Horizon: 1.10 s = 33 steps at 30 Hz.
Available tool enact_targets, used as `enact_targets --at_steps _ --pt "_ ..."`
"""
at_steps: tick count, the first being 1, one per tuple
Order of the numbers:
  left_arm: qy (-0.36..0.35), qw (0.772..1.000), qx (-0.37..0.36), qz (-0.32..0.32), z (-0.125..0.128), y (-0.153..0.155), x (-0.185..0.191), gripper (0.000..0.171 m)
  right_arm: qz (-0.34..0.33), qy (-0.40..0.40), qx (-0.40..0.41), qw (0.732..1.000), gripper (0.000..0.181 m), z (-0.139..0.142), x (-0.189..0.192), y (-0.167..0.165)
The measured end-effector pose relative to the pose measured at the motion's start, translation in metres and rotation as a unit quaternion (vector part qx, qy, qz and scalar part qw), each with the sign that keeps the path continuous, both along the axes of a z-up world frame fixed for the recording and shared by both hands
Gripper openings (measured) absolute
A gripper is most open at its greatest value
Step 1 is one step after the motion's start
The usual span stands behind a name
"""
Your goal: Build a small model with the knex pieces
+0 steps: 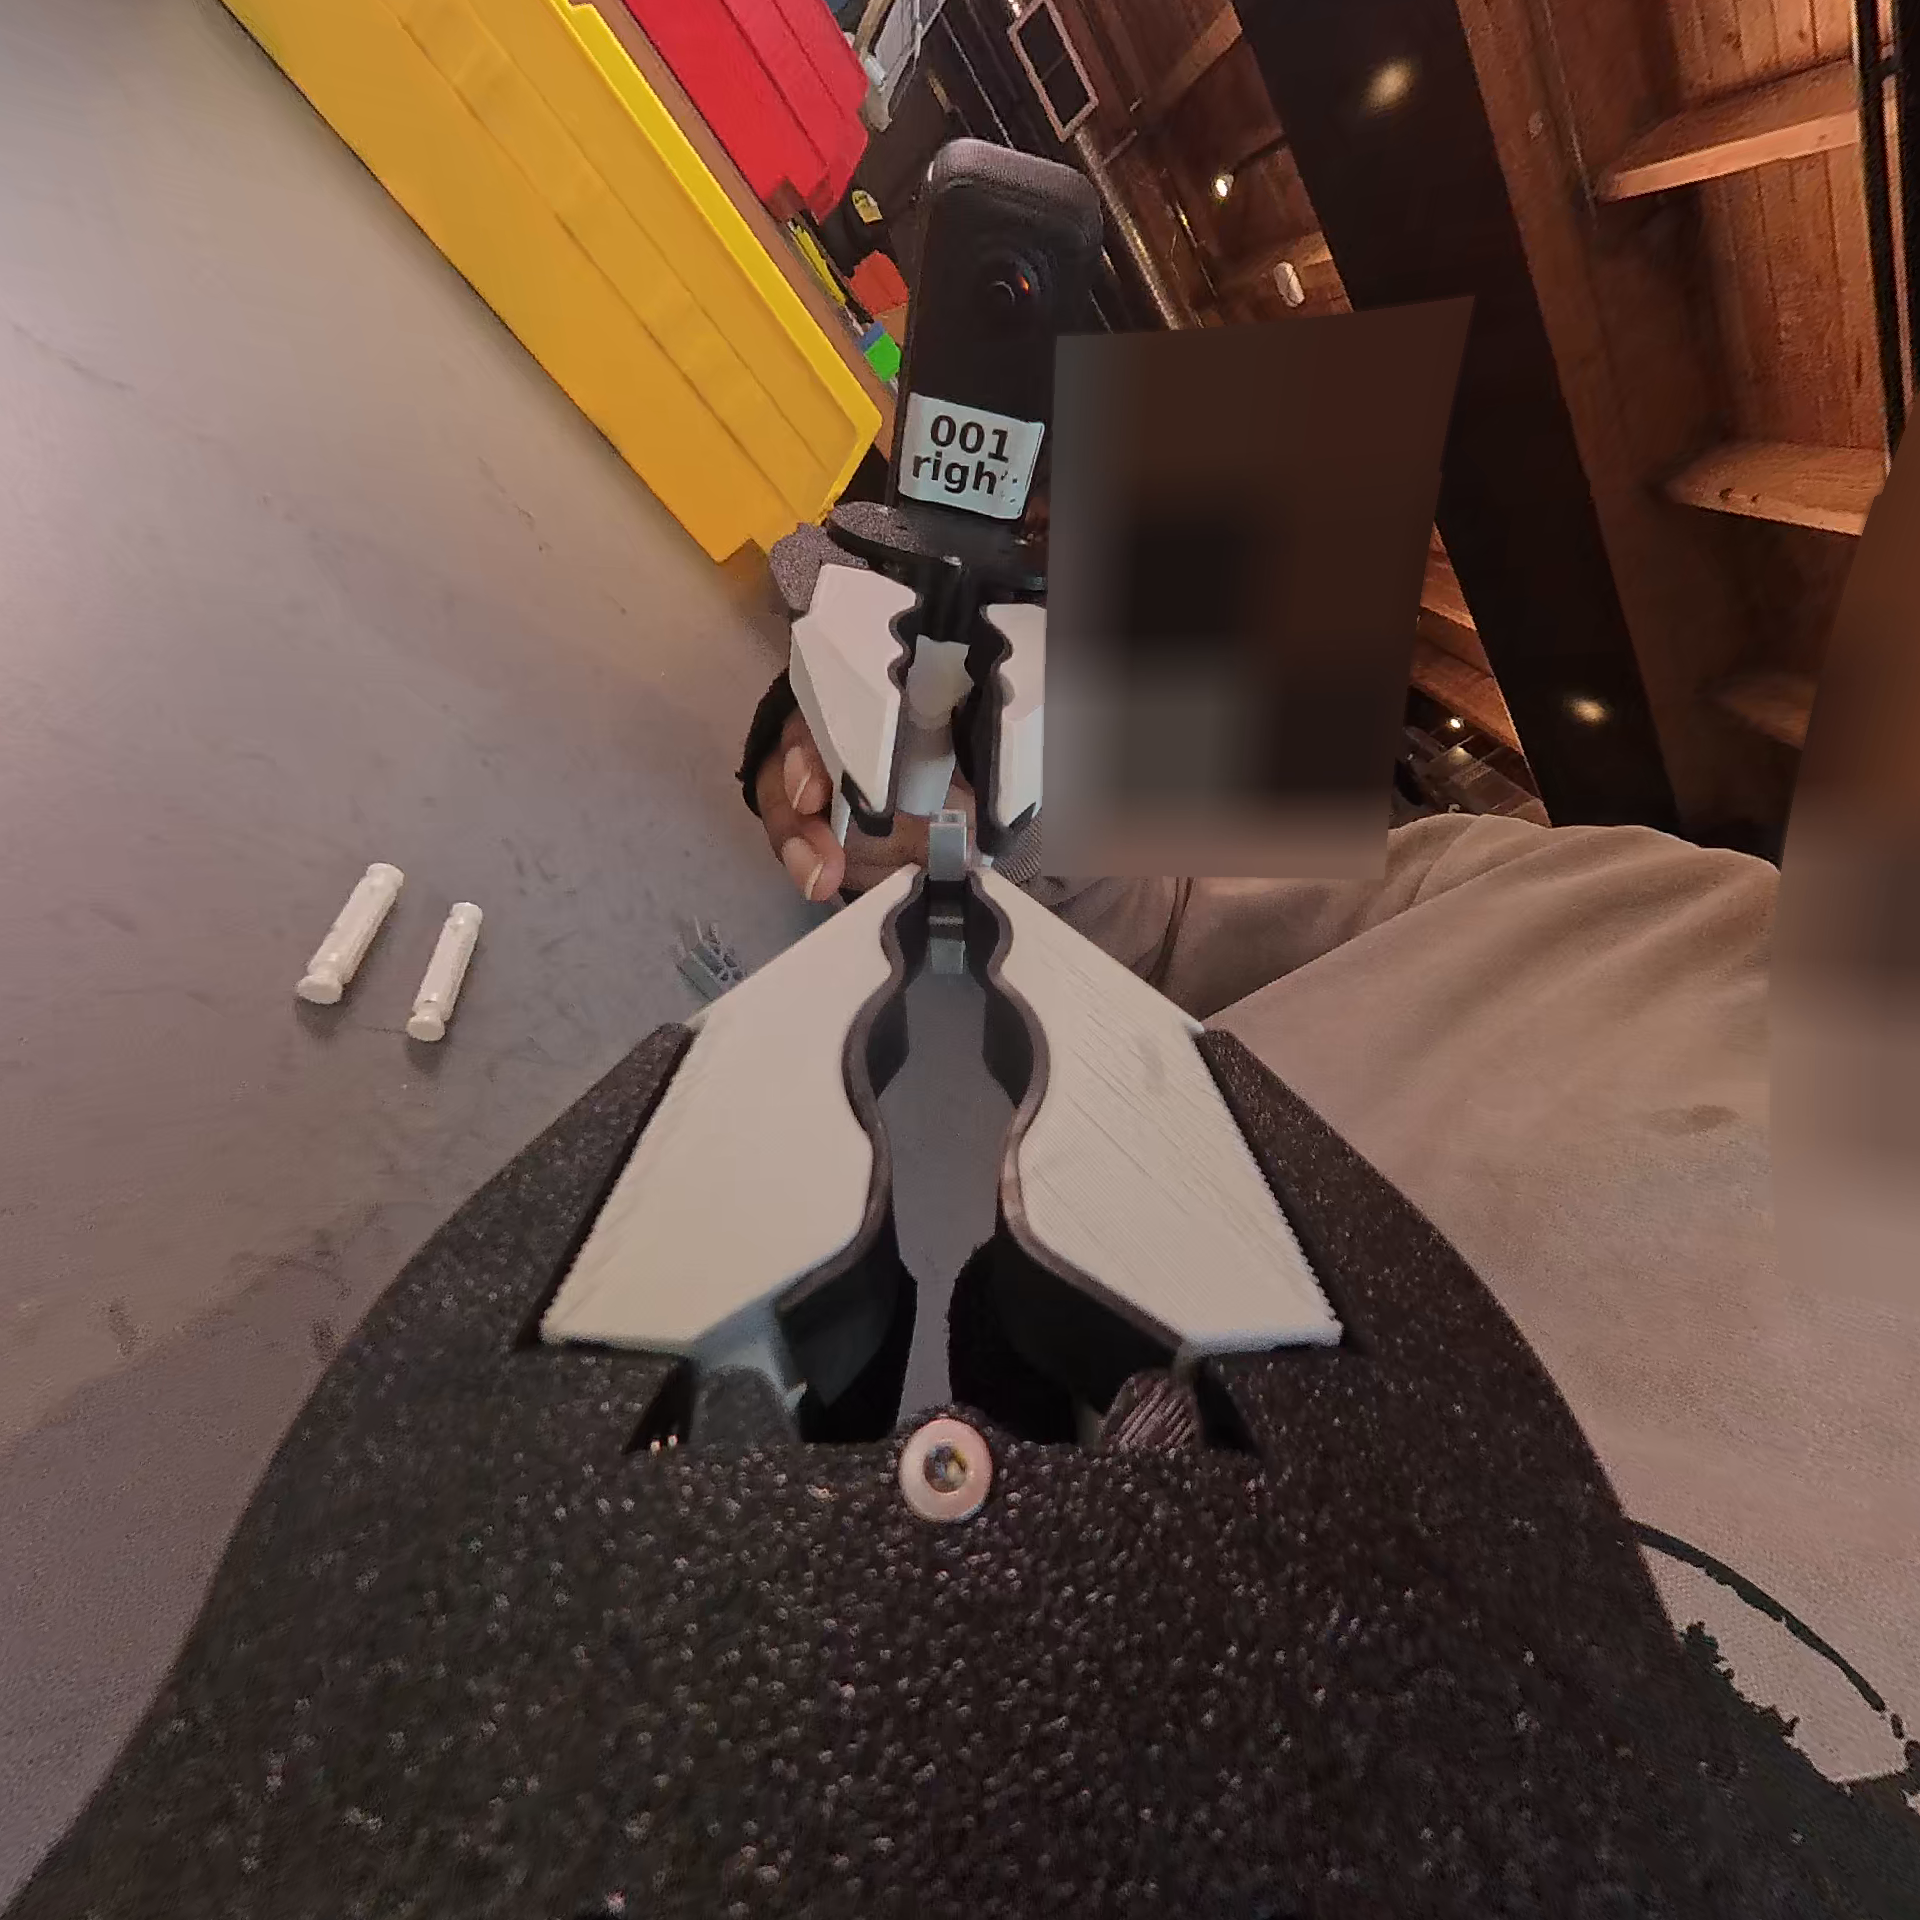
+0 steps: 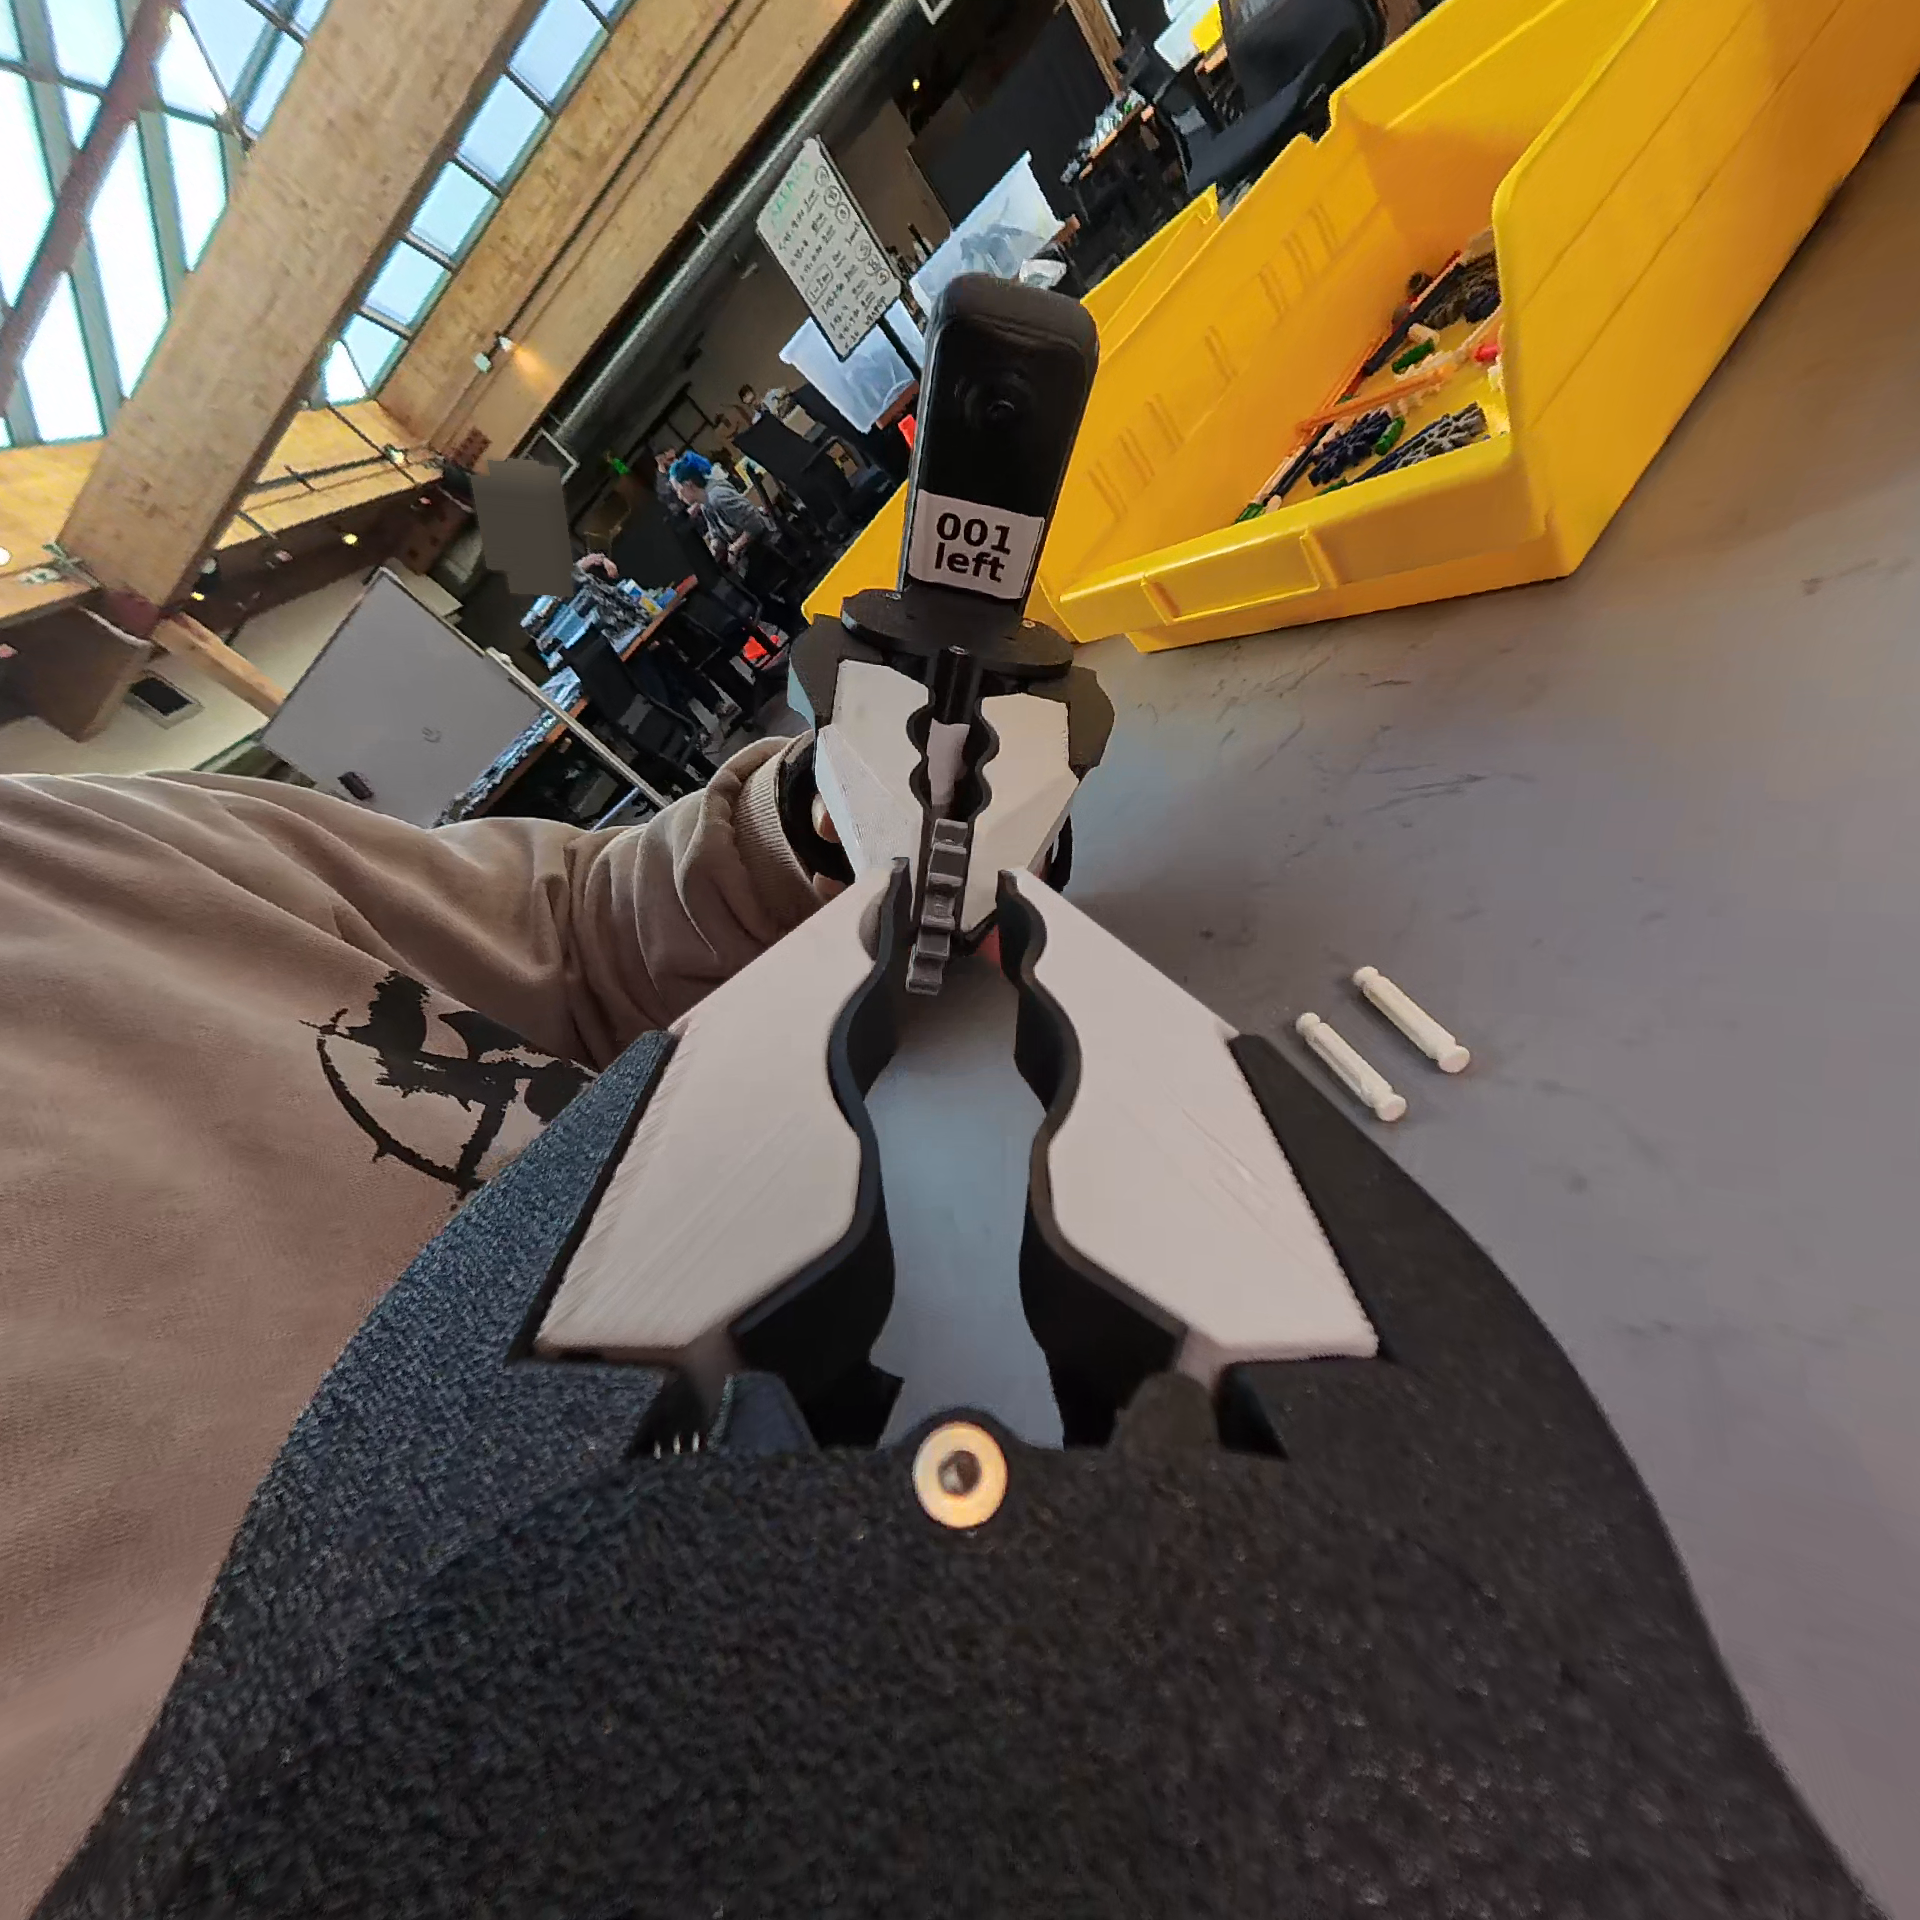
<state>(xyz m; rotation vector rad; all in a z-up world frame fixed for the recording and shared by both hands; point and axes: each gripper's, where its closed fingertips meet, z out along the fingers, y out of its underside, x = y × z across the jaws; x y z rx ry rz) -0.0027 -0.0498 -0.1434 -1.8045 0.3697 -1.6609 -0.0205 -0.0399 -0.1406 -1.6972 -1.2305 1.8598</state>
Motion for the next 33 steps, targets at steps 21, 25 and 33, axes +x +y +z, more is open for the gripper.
enact_targets --at_steps 21,25,33 --pt "-0.008 0.999 0.04 0.016 0.012 0.002 -0.006 0.006 -0.005 0.046 -0.046 0.998 0.003 0.016 0.004 0.005" --pt "0.013 0.999 0.038 0.033 0.008 0.006 -0.012 0.006 -0.002 0.023 -0.012 1.0 0.003 0.008 0.006 0.006" --pt "0.047 0.998 0.025 0.031 -0.006 0.008 -0.011 0.005 0.008 -0.044 0.122 0.992 0.013 -0.017 0.01 0.006"
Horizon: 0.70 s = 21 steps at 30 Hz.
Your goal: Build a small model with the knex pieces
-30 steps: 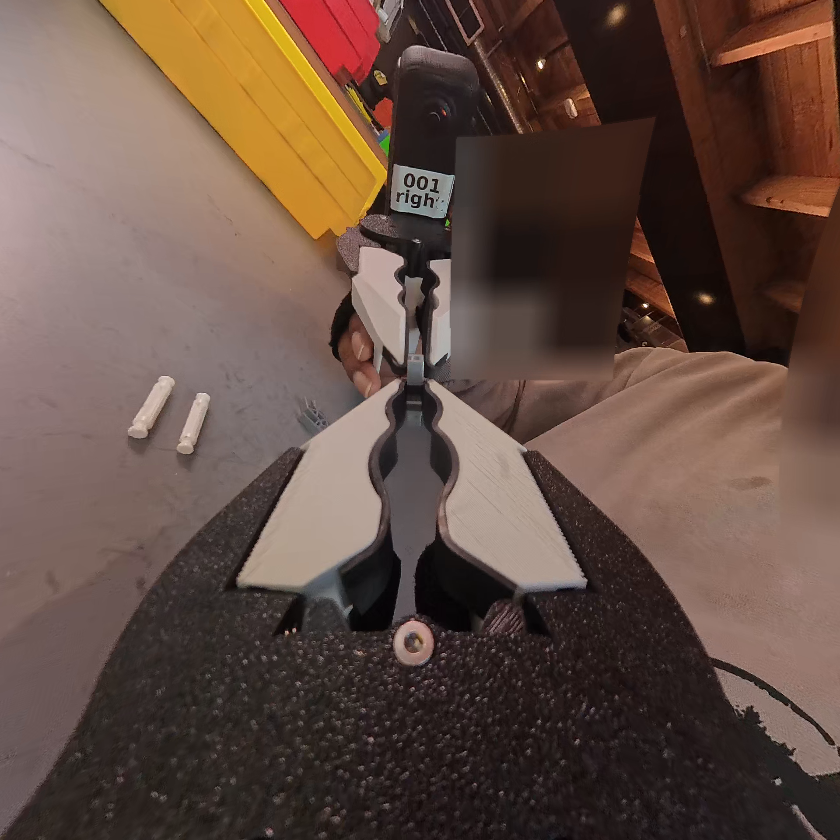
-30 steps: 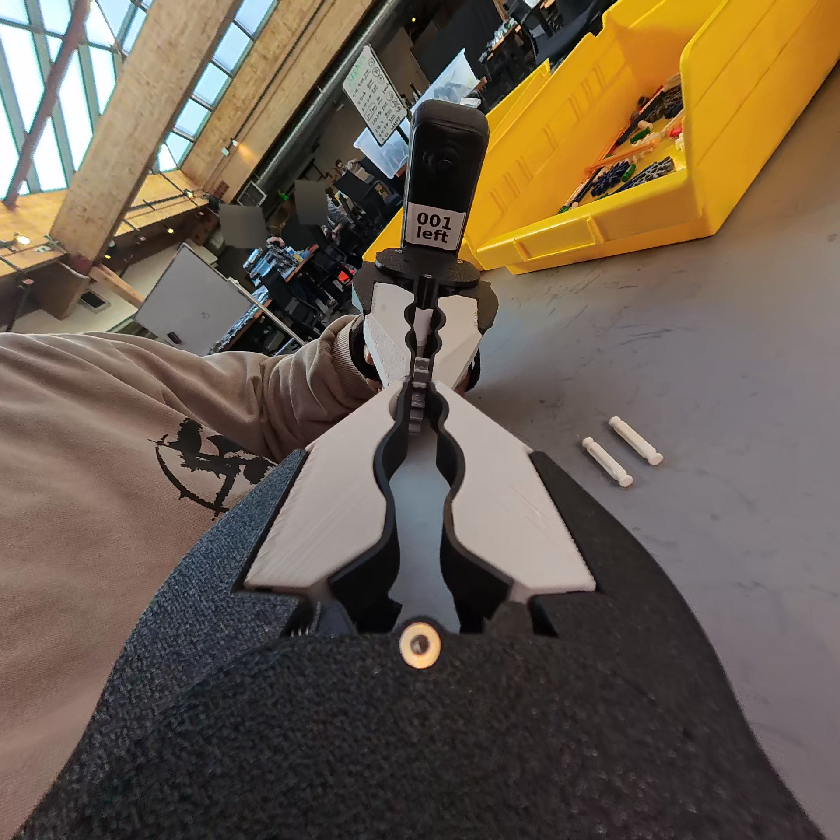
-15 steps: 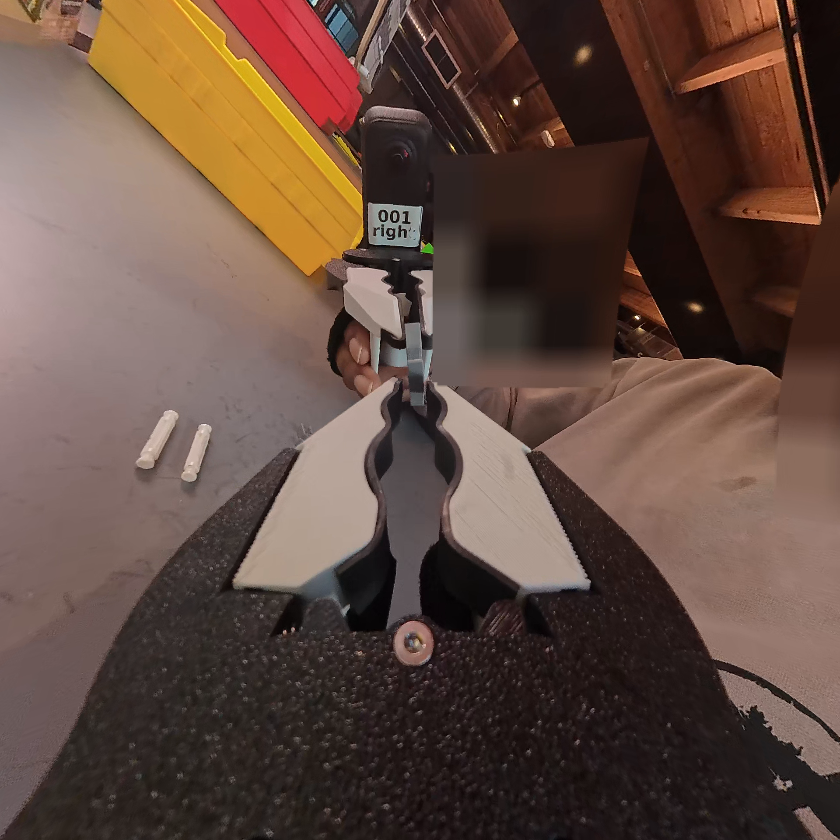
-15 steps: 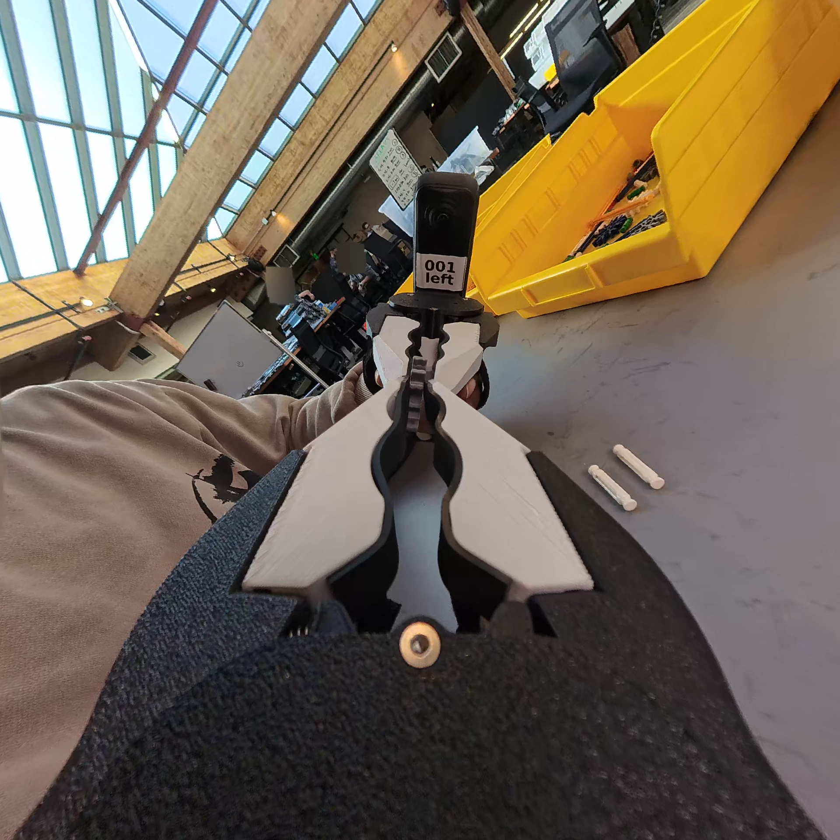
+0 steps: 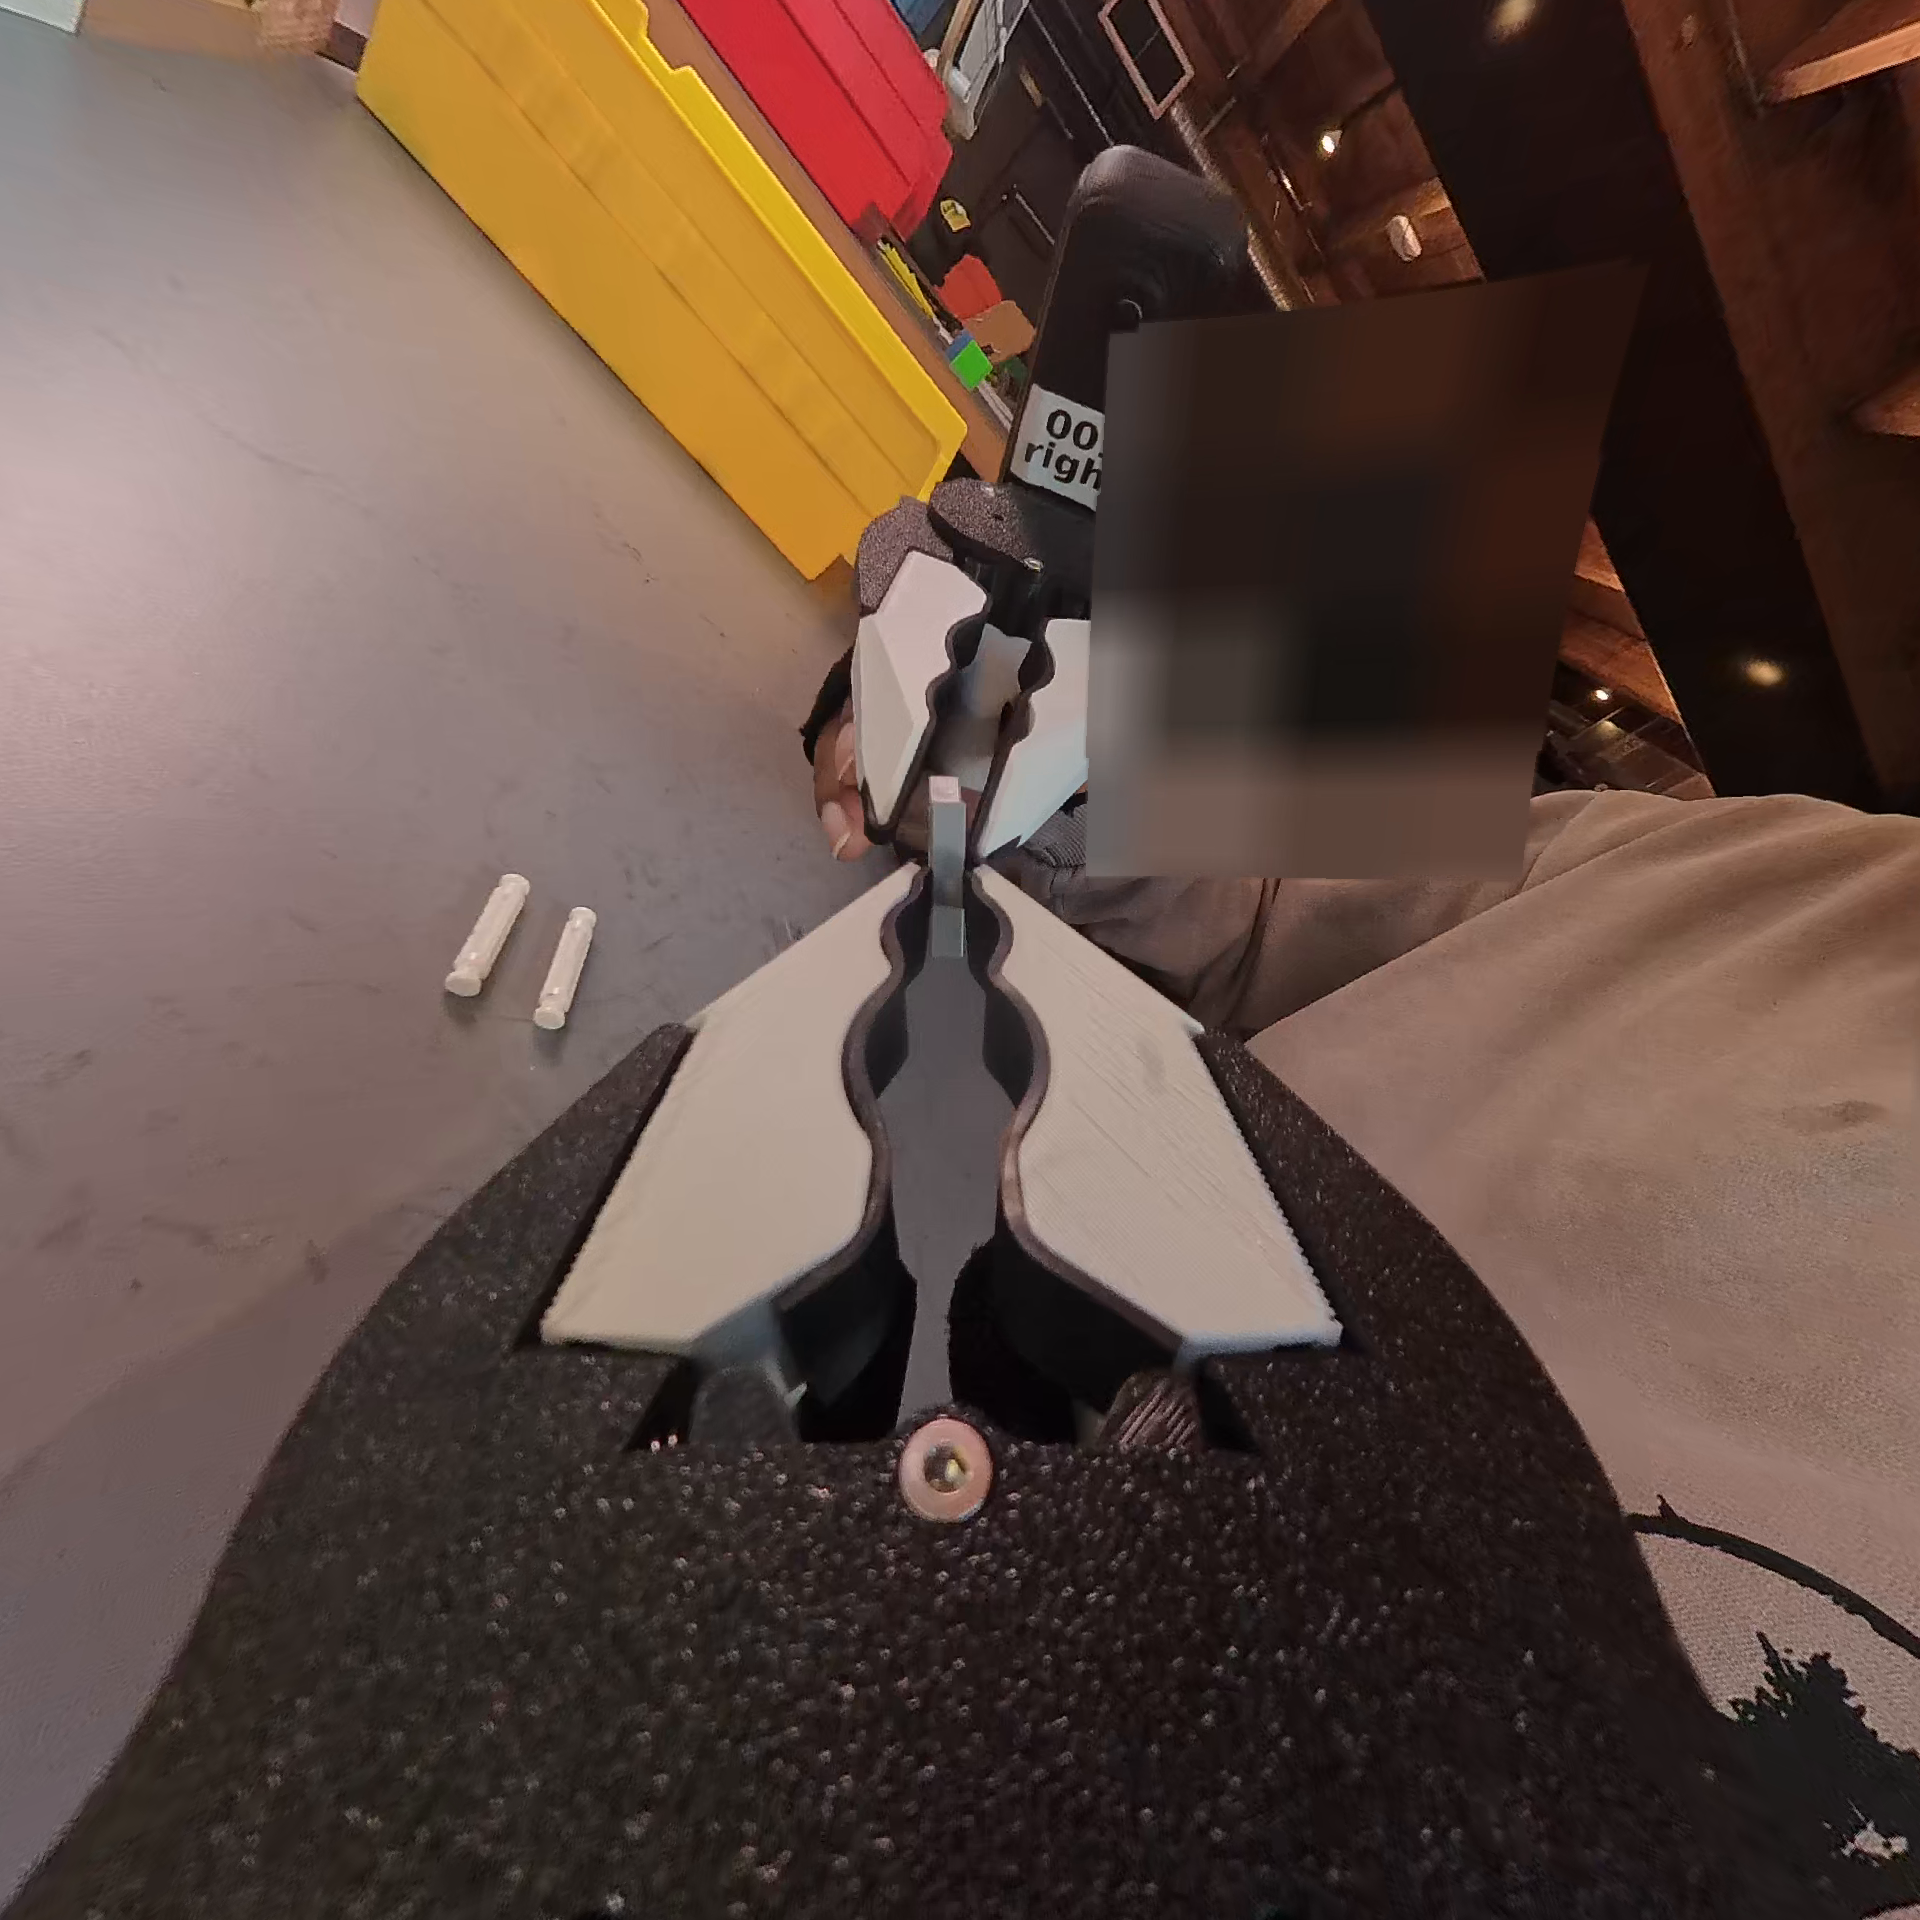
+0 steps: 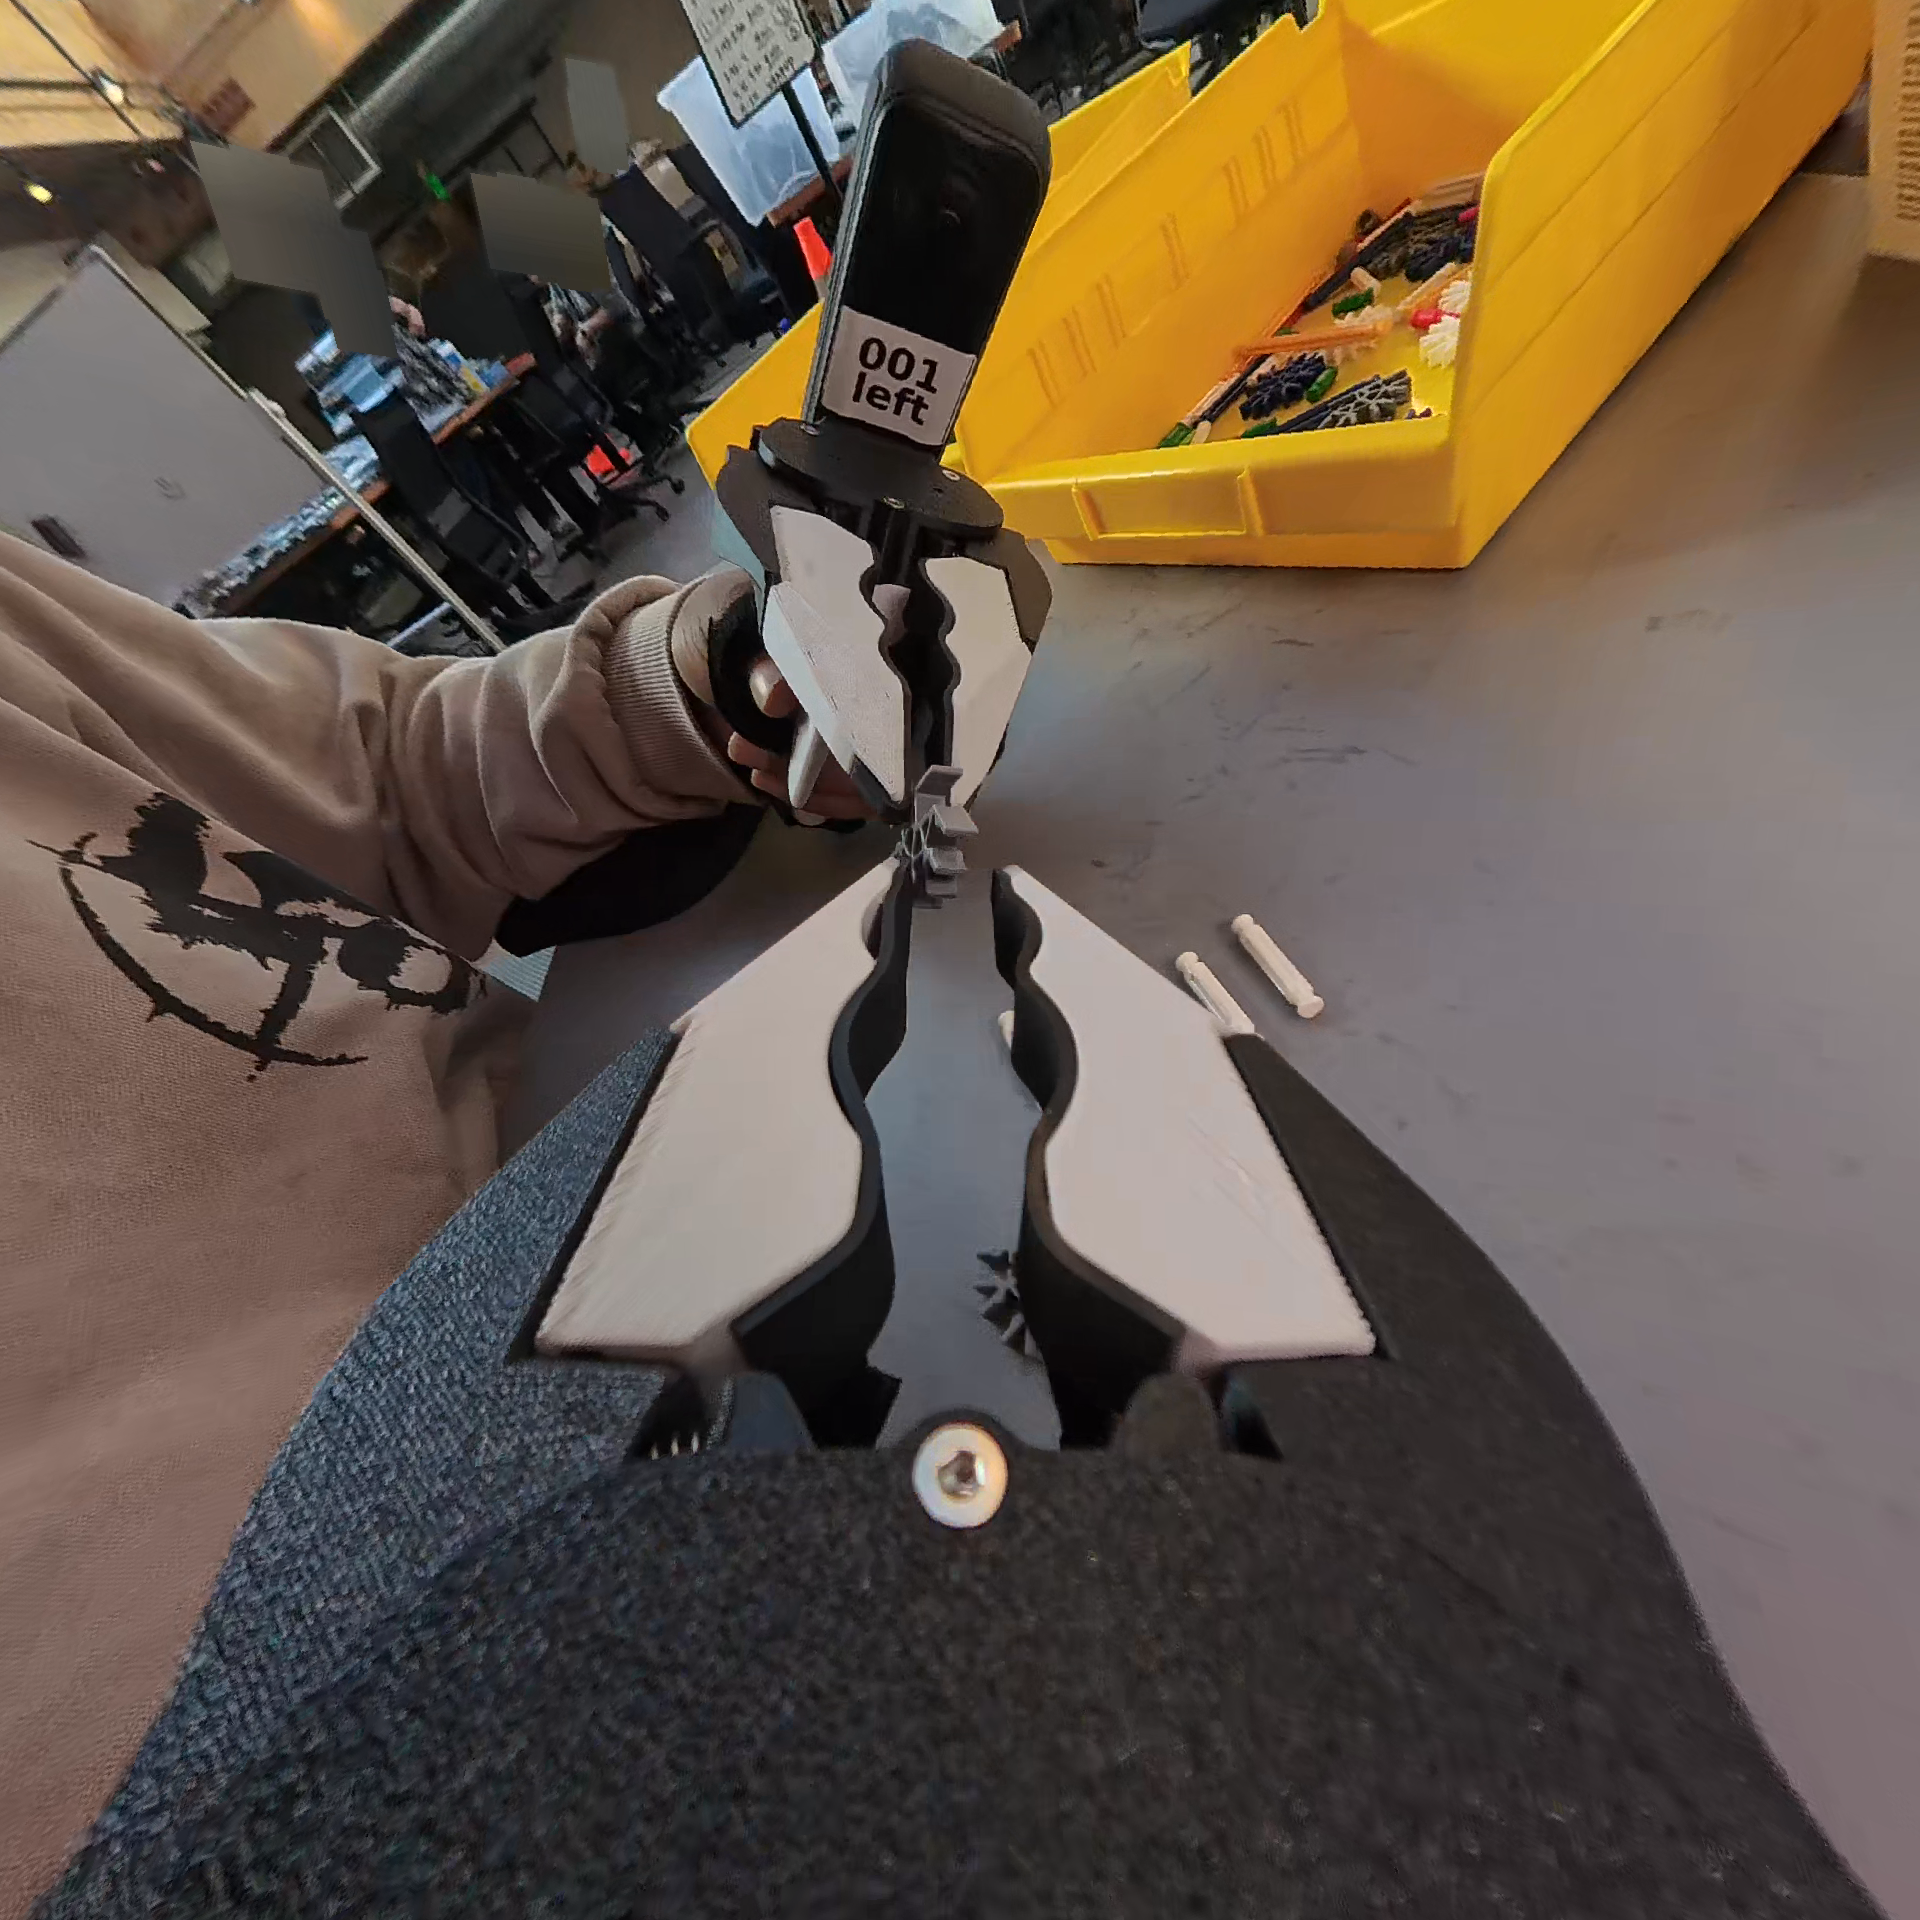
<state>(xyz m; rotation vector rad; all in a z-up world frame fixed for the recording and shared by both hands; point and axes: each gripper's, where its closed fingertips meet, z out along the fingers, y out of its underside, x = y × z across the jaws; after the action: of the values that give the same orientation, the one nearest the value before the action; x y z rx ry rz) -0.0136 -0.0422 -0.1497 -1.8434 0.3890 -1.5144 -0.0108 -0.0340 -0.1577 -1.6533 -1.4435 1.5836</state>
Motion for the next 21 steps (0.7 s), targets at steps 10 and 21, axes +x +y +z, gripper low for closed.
enact_targets --at_steps 10,21 --pt "0.014 1.0 0.006 -0.019 -0.004 -0.005 0.007 0.006 0.018 -0.001 0.039 0.999 0.008 -0.001 0.0 -0.008" --pt "0.03 0.999 0.02 -0.012 -0.006 -0.003 0.007 0.006 0.022 0.002 0.015 1.0 0.004 0.0 0.001 -0.008"
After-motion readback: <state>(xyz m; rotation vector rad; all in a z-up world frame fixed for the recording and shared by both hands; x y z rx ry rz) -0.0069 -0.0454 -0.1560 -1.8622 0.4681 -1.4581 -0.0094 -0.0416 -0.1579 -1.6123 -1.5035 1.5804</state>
